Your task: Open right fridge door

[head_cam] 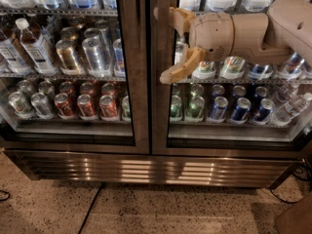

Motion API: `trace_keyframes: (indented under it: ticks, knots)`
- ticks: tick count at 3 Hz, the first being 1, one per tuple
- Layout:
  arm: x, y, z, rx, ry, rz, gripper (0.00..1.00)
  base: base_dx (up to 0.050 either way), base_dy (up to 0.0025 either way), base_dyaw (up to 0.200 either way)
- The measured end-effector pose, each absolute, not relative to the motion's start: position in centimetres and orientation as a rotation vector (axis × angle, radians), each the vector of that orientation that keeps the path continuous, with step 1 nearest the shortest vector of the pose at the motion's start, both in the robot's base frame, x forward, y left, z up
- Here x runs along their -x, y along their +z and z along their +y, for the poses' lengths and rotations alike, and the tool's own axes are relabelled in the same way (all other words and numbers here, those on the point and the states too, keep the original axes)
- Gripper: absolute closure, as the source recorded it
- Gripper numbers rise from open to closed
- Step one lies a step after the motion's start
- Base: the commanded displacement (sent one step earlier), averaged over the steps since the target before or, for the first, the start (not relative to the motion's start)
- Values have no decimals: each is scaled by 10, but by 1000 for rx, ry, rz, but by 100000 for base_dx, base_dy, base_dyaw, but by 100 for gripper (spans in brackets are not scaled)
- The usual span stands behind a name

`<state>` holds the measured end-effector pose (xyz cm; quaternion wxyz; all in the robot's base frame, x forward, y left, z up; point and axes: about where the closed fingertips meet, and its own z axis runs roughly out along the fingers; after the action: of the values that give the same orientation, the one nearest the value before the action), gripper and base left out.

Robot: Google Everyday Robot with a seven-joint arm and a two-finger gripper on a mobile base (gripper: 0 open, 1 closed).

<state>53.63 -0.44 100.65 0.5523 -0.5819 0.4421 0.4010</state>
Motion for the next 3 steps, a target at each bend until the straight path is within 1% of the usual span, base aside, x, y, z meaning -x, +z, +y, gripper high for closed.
trace_keyframes:
  ticks: [1,2,3]
  knots:
    - [-536,1007,-4,1376,948,1045,0,0,0,0]
    - [-536,1007,-3,1377,950,1042,19,0,0,0]
    - [-533,1007,2,1397,937,1034,42,0,0,0]
